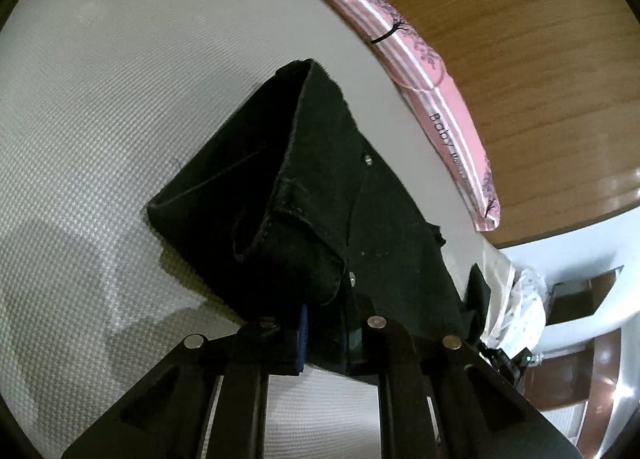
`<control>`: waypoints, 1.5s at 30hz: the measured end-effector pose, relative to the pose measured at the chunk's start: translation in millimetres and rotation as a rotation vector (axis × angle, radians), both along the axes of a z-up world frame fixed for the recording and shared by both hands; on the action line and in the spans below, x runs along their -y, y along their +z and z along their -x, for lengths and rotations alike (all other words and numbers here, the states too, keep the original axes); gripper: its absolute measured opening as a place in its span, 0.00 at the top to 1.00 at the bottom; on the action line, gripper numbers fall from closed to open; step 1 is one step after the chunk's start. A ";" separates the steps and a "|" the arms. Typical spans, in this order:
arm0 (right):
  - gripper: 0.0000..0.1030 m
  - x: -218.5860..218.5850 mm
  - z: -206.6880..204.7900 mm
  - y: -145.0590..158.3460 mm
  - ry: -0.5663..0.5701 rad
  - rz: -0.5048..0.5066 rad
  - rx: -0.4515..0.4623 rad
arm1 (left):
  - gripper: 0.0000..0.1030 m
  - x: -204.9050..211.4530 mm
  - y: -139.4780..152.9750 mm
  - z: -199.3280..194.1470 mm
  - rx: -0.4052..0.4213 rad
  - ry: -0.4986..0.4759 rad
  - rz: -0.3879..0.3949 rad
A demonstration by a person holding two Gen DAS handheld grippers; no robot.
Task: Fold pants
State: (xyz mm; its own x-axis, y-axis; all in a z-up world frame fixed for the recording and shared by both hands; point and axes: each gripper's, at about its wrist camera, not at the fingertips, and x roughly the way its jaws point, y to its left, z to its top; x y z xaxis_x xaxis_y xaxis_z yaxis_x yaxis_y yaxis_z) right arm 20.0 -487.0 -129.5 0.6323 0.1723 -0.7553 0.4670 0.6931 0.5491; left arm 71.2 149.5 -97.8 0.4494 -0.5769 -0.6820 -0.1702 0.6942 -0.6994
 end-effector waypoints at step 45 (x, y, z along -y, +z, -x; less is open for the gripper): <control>0.97 35.5 89.2 45.2 -0.357 0.402 -0.111 | 0.88 9.9 3.6 -33.8 0.040 -0.217 -0.242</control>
